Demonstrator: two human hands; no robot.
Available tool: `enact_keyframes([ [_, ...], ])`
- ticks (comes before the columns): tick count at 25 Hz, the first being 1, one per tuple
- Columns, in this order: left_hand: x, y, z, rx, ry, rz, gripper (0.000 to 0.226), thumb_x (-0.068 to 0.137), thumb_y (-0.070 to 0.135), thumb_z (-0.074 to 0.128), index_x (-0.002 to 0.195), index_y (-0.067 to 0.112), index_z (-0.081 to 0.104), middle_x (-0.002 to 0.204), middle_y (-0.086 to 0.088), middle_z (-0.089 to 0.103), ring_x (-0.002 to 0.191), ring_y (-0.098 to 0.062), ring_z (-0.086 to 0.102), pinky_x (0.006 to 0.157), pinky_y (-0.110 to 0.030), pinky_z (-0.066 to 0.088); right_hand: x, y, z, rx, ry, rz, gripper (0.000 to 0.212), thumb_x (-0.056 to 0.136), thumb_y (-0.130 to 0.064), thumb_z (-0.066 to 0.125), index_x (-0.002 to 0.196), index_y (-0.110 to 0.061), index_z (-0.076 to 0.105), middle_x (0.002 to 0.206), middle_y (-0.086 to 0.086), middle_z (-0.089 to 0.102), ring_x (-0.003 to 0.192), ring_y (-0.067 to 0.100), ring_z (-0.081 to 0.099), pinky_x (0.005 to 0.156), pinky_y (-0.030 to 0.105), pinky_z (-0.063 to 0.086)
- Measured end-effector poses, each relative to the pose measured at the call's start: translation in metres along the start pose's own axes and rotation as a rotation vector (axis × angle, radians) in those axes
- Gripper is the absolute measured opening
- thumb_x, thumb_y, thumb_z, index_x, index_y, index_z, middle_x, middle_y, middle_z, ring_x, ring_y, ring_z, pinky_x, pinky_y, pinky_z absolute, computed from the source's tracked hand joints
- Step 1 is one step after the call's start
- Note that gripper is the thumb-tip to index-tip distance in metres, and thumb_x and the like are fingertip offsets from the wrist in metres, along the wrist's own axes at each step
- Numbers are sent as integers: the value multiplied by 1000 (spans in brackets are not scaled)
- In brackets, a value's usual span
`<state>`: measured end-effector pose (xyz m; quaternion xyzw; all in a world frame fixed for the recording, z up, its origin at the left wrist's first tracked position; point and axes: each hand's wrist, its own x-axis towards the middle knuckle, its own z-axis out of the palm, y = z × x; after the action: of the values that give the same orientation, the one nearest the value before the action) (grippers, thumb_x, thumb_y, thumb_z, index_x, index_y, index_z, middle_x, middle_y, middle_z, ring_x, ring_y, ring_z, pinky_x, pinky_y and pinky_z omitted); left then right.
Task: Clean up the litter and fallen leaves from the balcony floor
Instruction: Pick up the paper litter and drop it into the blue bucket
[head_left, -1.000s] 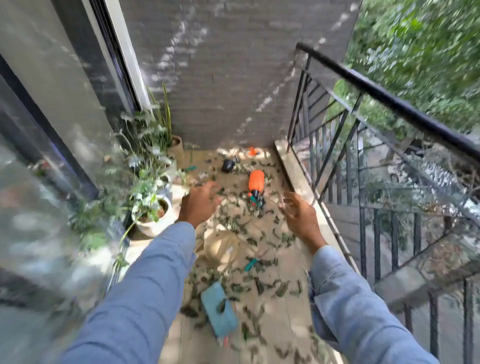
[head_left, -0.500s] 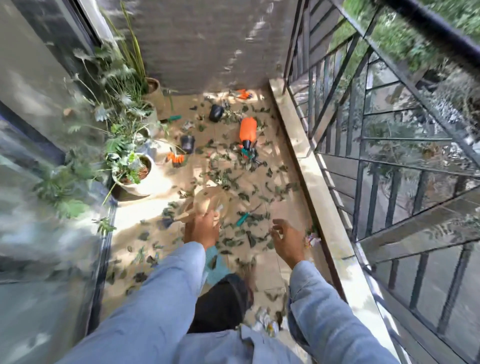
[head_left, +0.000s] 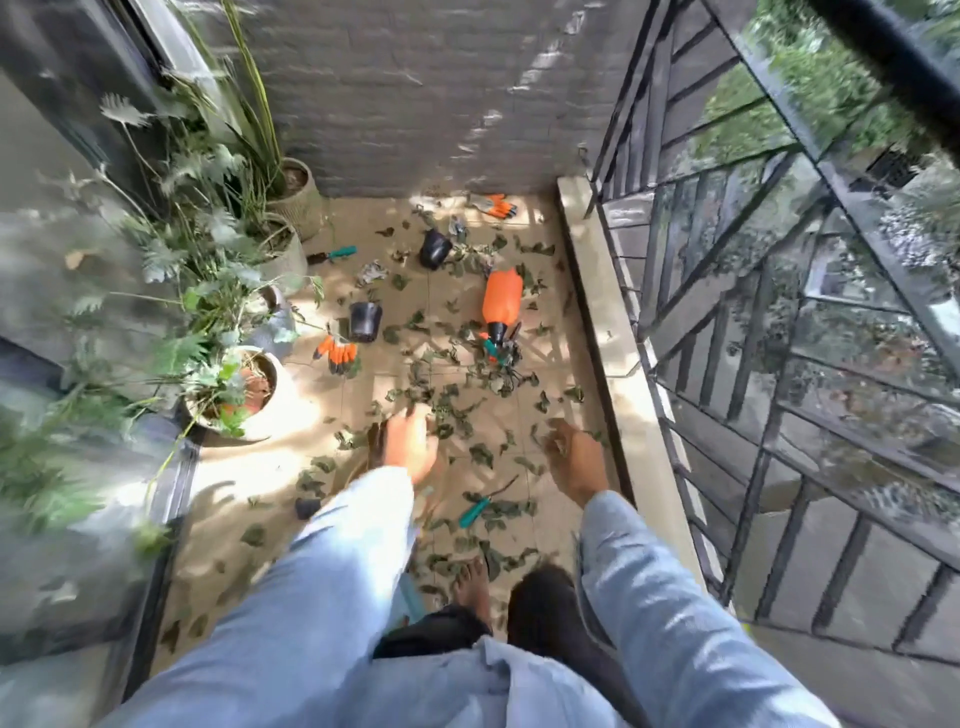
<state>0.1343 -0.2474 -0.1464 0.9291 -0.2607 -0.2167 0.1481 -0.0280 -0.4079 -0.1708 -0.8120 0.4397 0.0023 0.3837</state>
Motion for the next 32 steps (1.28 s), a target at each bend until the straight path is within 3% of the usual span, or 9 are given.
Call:
enact_keyframes([
  [3, 51, 8, -23, -4, 11, -26, 49, 87, 16, 59, 134, 8, 49, 129, -18, 56, 120, -34, 50, 98, -36, 35, 61, -37, -21, 68, -3, 10, 37, 89, -12, 61, 126, -9, 56, 113, 13, 66, 100, 26, 63, 93, 31, 47],
  [7, 128, 16, -41, -67, -46, -123, 64, 86, 24, 60, 143, 8, 35, 140, -17, 44, 125, -33, 45, 104, -39, 37, 150, -71, -33, -48, -76, -50, 45, 90, -7, 58, 134, -13, 51, 119, 10, 65, 104, 26, 63, 81, 21, 43],
  [12, 250, 27, -63, -55, 3, -256, 59, 85, 30, 62, 137, 16, 38, 126, -15, 55, 110, -31, 57, 99, -45, 44, 293, -120, -45, -210, -170, -149, 40, 90, -13, 56, 130, -11, 52, 113, 19, 66, 104, 37, 62, 84, 37, 46],
  [17, 338, 55, -97, -90, 93, -399, 63, 80, 27, 71, 135, 10, 45, 122, -20, 58, 110, -36, 57, 95, -41, 44, 427, -159, -64, -263, -291, -116, 36, 93, -13, 55, 127, -1, 52, 123, 21, 58, 110, 34, 57, 86, 31, 36],
  [21, 382, 52, -117, -140, 138, -449, 58, 81, 27, 61, 134, 8, 51, 121, -20, 61, 109, -37, 60, 92, -39, 46, 532, -166, -47, -264, -250, -198, 35, 84, -26, 59, 115, -9, 62, 109, 19, 64, 101, 35, 61, 85, 35, 44],
  [23, 404, 43, -121, -153, 100, -507, 56, 87, 34, 55, 138, 13, 48, 124, -15, 60, 114, -34, 58, 95, -36, 42, 540, -202, -59, -324, -289, -247, 35, 86, -30, 57, 113, -9, 66, 106, 21, 67, 100, 37, 62, 86, 38, 45],
  [26, 441, 27, -127, -133, 36, -544, 48, 94, 24, 55, 139, 13, 43, 126, -17, 59, 116, -35, 54, 95, -34, 40, 561, -234, -49, -432, -316, -322, 33, 86, -37, 54, 108, -18, 70, 100, 17, 70, 95, 37, 65, 84, 41, 51],
  [29, 481, 1, -144, -147, 27, -555, 51, 91, 26, 53, 140, 20, 42, 128, -16, 57, 115, -34, 55, 94, -35, 43, 612, -243, -7, -415, -355, -289, 48, 76, -56, 39, 98, -26, 70, 94, 8, 73, 92, 32, 68, 83, 42, 54],
  [32, 526, -33, -160, -264, 58, -607, 59, 81, 39, 44, 137, 23, 48, 124, -14, 60, 113, -34, 56, 95, -37, 45, 656, -265, 34, -462, -424, -166, 50, 78, -63, 40, 100, -25, 65, 96, 4, 72, 94, 28, 68, 85, 38, 53],
])
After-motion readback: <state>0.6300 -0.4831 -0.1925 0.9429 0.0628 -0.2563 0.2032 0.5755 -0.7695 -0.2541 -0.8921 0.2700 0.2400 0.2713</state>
